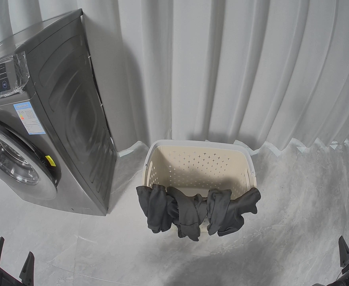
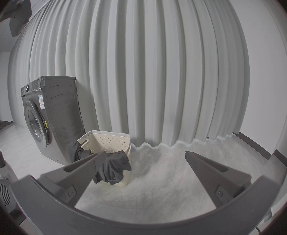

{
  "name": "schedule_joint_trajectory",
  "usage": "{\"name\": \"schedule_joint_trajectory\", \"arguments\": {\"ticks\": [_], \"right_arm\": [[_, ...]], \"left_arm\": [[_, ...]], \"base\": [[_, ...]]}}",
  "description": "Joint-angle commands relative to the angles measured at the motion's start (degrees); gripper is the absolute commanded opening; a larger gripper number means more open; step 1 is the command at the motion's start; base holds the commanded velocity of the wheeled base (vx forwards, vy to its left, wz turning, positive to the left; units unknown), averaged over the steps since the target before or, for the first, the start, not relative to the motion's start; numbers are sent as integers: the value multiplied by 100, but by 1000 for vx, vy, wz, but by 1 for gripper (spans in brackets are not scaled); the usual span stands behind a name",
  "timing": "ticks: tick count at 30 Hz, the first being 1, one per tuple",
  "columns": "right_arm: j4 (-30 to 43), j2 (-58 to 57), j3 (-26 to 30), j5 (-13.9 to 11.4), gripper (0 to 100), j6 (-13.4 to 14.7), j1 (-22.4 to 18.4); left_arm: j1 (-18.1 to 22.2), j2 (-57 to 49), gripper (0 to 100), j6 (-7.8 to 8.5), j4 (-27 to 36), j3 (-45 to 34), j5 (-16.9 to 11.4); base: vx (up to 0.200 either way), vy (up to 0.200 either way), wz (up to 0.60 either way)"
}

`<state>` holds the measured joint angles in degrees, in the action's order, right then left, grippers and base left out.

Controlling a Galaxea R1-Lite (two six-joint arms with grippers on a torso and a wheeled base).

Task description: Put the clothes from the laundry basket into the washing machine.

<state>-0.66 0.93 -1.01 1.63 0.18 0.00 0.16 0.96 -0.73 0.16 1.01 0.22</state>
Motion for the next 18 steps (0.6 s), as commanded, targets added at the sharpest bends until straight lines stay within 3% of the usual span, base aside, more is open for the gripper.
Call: {"name": "schedule_joint_trajectory", "arguments": {"ticks": [1,18], "right_arm": [[-4,-93,101,-5,100,-1,9],[-4,-93,101,-5,100,-1,9]], "left_arm": [[2,-70,100,-6,2,-84,4],[2,-70,100,-6,2,-92,4]], "base": [[0,200,0],[0,200,0]]}}
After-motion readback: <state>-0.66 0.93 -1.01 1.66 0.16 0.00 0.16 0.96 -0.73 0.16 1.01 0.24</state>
